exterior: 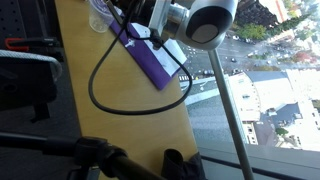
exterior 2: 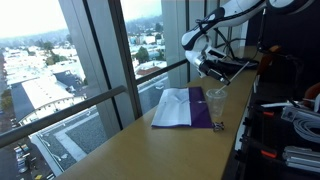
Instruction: Place the straw in the cup
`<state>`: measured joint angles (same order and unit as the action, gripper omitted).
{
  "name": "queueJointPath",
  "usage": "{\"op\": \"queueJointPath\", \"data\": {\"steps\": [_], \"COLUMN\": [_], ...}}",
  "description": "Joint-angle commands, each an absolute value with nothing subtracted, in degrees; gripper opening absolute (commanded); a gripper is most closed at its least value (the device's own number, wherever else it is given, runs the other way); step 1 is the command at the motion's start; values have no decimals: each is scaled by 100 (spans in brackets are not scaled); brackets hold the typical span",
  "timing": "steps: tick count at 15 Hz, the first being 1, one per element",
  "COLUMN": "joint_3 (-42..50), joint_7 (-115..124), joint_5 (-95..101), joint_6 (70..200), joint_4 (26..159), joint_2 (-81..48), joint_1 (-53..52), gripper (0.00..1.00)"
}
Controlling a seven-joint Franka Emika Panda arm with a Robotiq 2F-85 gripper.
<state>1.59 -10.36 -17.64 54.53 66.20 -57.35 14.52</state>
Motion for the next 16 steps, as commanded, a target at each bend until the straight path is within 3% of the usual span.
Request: {"op": "queueJointPath", "data": {"steps": [1, 16], "joint_3": [118, 42], "joint_7": [-967, -1001], "joint_5": [-1872, -1919], "joint_6": [5202, 5117], "joint_4": [6456, 6493], "joint_2": [-5676, -5681], "joint_1": [1524, 1499], "gripper": [0, 0]}}
